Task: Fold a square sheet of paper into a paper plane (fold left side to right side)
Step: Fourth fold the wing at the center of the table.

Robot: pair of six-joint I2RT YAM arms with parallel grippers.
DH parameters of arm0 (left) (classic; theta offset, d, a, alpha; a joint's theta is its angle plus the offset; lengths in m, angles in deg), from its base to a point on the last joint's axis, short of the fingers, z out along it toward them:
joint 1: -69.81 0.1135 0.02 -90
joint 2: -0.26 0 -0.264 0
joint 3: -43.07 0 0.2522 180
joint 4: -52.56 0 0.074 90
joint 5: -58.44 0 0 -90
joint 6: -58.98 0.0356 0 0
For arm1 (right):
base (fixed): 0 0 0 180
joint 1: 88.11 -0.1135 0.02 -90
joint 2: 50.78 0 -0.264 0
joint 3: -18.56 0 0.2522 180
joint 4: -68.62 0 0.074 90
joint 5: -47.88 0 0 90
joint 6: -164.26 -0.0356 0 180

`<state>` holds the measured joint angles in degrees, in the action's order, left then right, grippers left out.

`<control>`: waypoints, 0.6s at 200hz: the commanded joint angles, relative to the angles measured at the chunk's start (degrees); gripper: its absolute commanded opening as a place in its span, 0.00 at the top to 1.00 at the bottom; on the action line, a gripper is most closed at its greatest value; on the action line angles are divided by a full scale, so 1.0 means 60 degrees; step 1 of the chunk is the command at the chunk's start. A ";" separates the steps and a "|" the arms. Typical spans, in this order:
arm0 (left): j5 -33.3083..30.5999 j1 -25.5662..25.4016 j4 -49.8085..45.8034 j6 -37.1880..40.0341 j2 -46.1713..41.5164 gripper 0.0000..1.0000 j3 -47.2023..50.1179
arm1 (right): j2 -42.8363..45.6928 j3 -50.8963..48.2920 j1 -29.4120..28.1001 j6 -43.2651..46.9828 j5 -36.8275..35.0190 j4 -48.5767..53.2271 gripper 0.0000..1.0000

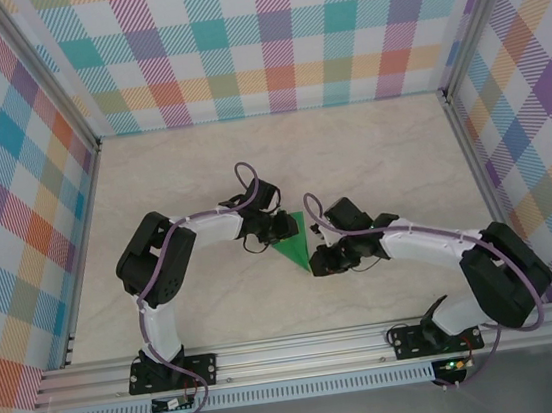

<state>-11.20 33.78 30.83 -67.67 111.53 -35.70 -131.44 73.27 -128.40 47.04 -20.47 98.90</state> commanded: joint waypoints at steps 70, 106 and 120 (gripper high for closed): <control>-0.0564 -0.0031 -0.0692 -0.0052 0.0089 0.77 0.0114 | -0.2427 0.0827 -0.0067 -0.0762 -0.0779 -0.1658 0.87; -0.0800 -0.0002 -0.0949 0.0115 0.0101 0.76 -0.0131 | -0.2669 0.0294 -0.0067 -0.0786 -0.0884 -0.1261 0.88; -0.0837 0.0064 -0.1015 0.0186 0.0158 0.76 -0.0258 | -0.2871 0.0304 -0.0067 -0.0634 -0.0984 -0.0660 0.88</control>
<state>-11.73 33.63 29.74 -67.60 111.53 -36.36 -146.63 76.66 -128.40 42.95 -24.65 89.00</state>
